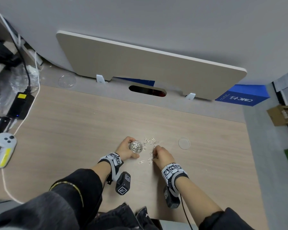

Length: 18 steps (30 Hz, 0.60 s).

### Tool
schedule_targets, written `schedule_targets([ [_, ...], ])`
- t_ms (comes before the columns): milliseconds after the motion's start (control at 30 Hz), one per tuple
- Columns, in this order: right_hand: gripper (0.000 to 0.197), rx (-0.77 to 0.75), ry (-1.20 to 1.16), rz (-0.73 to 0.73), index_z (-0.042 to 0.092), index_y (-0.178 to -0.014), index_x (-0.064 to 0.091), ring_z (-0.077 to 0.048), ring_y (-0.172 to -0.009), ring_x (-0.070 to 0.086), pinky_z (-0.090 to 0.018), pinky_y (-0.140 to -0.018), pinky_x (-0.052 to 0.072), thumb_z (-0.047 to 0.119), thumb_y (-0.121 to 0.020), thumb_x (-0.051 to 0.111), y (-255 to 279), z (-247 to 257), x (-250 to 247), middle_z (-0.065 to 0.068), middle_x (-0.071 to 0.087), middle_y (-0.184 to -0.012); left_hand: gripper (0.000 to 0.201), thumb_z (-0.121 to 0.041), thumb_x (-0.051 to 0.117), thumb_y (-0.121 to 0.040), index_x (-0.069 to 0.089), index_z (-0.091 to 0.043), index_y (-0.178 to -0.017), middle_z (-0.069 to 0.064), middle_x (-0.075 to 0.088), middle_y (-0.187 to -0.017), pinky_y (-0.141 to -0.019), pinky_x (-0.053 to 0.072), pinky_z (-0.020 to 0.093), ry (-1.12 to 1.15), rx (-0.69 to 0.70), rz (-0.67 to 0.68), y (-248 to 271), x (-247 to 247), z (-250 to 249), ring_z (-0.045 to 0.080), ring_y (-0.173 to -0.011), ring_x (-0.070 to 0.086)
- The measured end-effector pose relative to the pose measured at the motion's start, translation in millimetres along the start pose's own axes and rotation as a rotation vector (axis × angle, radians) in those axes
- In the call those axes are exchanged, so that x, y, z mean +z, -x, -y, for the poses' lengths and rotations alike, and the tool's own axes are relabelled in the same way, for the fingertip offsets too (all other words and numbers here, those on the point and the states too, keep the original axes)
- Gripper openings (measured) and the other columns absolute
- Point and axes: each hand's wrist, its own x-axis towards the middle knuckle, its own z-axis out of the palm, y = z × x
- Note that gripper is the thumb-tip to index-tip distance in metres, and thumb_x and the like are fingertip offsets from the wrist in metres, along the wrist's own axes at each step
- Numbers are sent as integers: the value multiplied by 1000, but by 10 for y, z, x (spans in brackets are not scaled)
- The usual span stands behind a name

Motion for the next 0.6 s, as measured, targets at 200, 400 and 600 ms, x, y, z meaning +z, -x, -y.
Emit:
schedule_targets([
  [200, 8, -131, -168, 21, 19, -87, 66, -23, -92, 63, -24, -77, 43, 15, -80, 62, 66, 87, 6, -2, 70, -94, 66, 12, 81, -49, 49, -17, -98, 7, 53, -102, -67, 44, 8, 18, 7, 2, 0, 4, -4, 16, -88, 53],
  [400, 17, -192, -86, 170, 21, -88, 72, -20, -95, 64, -28, -83, 50, 18, -81, 58, 40, 301, 114, 3, 73, -98, 67, -4, 77, -37, 47, -21, -95, 6, 54, -101, -73, 45, 19, 57, 14, 13, 13, 13, -15, 13, -85, 54],
  [600, 19, -52, -111, 80, 23, -82, 71, -22, -95, 65, -28, -81, 50, 15, -80, 54, -83, 281, 100, 2, 73, -96, 66, -6, 77, -38, 48, -22, -95, 6, 53, -102, -75, 44, 20, 41, 14, 12, 12, 7, -10, 16, -88, 53],
])
